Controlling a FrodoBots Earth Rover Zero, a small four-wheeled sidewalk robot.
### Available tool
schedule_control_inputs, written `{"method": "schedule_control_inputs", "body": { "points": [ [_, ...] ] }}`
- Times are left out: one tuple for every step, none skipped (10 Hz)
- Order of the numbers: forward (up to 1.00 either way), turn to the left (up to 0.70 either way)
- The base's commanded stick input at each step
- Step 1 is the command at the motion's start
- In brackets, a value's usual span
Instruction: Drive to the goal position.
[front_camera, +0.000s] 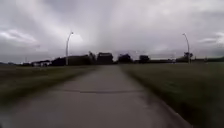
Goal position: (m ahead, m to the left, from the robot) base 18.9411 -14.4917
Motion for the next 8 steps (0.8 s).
{"method": "schedule_control_inputs", "body": {
  "points": [
    [0.7,0.0],
    [0.7,0.0],
    [0.7,0.0],
    [0.7,0.0],
    [0.7,0.0],
    [0.7,0.0],
    [0.7,0.0],
    [0.7,0.0]
  ]
}}
